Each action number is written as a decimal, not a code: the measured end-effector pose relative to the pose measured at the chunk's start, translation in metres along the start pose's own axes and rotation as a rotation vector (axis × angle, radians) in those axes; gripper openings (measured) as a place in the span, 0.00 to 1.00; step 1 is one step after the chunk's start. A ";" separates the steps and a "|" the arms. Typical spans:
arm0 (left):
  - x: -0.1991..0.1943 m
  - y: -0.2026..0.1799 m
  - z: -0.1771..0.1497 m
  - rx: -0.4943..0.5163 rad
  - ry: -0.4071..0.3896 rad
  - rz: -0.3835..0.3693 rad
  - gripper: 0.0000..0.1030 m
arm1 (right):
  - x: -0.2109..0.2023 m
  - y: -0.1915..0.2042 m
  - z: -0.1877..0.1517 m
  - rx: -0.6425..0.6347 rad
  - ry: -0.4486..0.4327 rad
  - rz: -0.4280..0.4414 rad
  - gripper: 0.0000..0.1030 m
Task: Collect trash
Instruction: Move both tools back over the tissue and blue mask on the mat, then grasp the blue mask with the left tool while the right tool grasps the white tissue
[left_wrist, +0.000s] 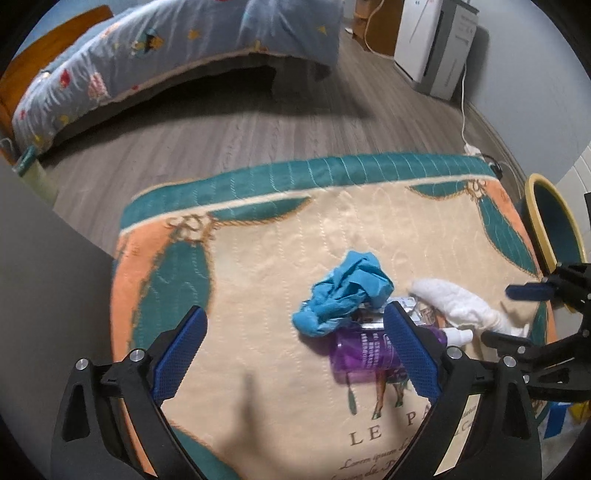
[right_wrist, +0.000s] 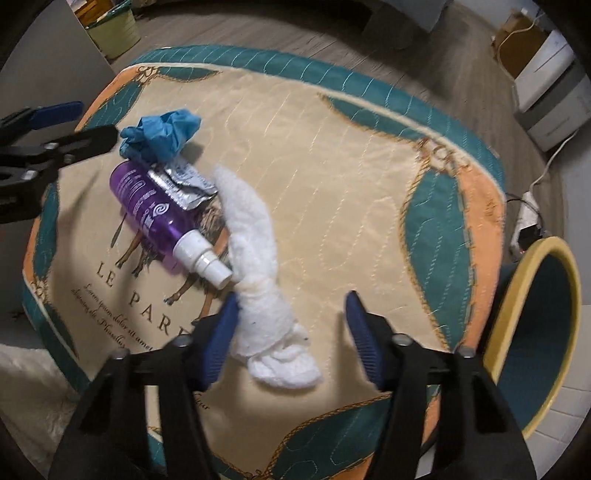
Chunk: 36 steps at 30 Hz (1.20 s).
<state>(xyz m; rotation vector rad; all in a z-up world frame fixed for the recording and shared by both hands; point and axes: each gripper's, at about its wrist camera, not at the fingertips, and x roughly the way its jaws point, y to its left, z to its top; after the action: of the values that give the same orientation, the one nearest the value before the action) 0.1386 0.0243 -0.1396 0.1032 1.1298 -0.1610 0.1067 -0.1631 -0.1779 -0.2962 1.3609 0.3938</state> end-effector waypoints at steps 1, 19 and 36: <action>0.004 -0.002 0.000 0.006 0.013 -0.006 0.92 | 0.001 -0.001 -0.001 0.002 0.002 0.021 0.43; 0.007 -0.026 0.007 0.101 0.023 -0.013 0.17 | -0.025 -0.048 0.015 0.112 -0.094 0.056 0.23; -0.067 -0.066 0.022 0.191 -0.217 0.013 0.17 | -0.090 -0.066 0.005 0.192 -0.272 0.038 0.23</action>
<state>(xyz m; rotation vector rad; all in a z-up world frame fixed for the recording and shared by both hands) 0.1185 -0.0387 -0.0699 0.2573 0.8960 -0.2628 0.1253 -0.2293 -0.0896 -0.0550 1.1284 0.3197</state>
